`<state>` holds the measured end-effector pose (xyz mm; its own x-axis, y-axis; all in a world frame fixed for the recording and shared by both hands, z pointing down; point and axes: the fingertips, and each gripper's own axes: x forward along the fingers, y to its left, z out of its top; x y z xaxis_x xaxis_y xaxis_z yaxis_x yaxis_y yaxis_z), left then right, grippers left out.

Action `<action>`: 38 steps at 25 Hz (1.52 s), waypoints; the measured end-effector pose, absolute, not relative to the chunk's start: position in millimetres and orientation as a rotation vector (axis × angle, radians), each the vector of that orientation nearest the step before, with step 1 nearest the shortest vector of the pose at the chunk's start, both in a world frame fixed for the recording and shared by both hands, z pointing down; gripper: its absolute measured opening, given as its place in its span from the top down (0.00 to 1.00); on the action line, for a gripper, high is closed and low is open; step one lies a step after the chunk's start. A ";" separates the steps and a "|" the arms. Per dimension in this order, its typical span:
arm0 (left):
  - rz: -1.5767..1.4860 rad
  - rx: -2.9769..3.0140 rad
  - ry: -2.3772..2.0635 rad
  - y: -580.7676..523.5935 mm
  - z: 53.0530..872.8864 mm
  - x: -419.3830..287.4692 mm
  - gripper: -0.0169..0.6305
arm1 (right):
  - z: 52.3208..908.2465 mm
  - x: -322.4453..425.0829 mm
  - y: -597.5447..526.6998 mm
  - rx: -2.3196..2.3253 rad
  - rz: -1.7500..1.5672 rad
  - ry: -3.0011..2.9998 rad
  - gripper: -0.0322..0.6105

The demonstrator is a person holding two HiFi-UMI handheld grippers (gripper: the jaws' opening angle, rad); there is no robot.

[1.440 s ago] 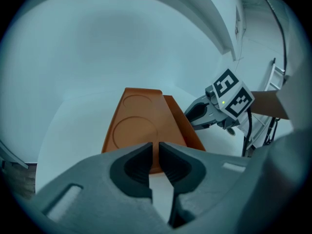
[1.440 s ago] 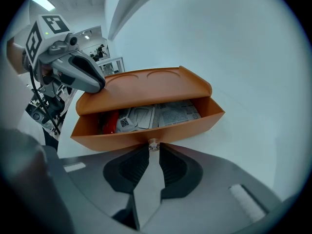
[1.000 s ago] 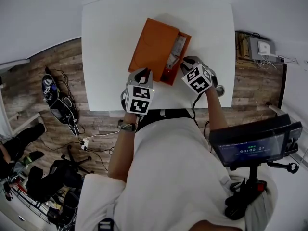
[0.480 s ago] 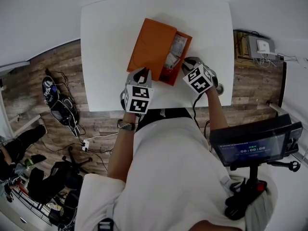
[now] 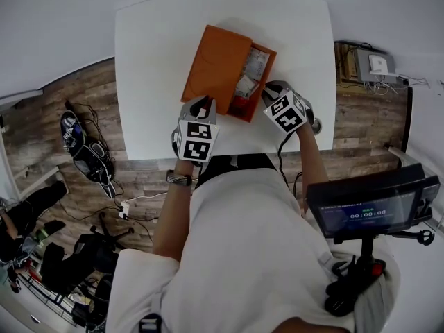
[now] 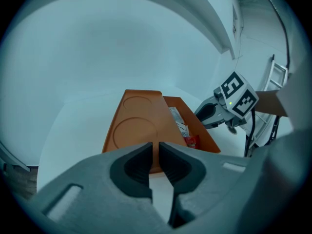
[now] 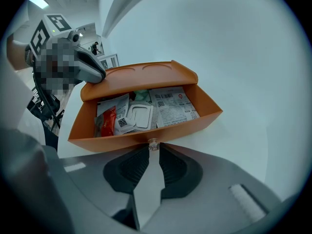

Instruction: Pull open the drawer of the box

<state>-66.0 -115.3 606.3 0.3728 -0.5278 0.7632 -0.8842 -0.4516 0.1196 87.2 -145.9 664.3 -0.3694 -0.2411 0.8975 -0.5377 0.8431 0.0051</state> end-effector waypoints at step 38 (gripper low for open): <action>0.908 2.104 -1.246 -119.1 608.7 -75.2 0.90 | 669.4 119.6 -142.8 0.624 0.416 -1.929 0.84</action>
<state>-75.2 -119.1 608.7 0.3500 -0.5402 0.7653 -0.8940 -0.4367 0.1007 119.6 -142.8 669.4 -0.3445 -0.2388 0.9079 -0.5919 0.8059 -0.0127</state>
